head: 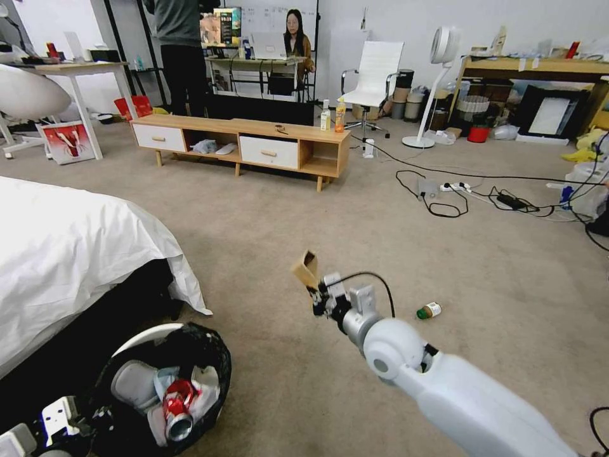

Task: Pick up the trash bin and place the garbage on the floor into it.

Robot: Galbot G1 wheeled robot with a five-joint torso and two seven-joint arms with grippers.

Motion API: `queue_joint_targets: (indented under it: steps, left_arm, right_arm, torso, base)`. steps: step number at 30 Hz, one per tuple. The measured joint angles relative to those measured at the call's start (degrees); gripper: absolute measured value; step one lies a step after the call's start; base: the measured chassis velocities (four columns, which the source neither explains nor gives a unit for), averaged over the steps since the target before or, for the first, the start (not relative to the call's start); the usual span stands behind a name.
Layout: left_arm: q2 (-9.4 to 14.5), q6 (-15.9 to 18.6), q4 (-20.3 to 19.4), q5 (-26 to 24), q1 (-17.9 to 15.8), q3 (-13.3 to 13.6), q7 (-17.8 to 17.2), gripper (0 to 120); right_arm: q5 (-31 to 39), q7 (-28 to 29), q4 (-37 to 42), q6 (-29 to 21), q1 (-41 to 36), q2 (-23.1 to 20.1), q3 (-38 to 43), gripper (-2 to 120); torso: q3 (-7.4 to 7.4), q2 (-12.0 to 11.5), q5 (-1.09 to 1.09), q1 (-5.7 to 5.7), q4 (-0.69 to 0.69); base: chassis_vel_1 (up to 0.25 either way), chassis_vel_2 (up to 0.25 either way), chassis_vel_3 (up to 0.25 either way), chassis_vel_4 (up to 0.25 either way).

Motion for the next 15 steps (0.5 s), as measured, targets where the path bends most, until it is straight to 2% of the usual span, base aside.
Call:
queue_joint_targets:
  steps: [8,10,15]
  left_arm:
    - [1.65,0.00,-1.93,-2.81,0.45,-0.35,-1.18,2]
    - [2.31,0.00,-2.78,-3.40,0.95,-0.42,-1.36,2]
    - [2.82,0.00,-3.26,-3.60,1.24,-0.42,-1.49,2]
  right_arm:
    - [6.85,0.06,8.57,2.63,6.03,1.89,-1.53,0]
    - [12.31,0.76,10.31,3.57,10.38,4.35,-3.71,0]
    - [17.72,1.02,10.66,4.54,14.72,7.52,-6.69,0]
  torso:
    - [0.00,0.00,0.01,0.00,0.00]
    - [0.00,0.00,0.01,0.00,0.01]
    - [0.00,0.00,0.01,0.00,0.01]
  base:
    - [0.000,0.000,0.000,0.000]
    - [0.000,0.000,0.000,0.000]
    - [0.000,0.000,0.000,0.000]
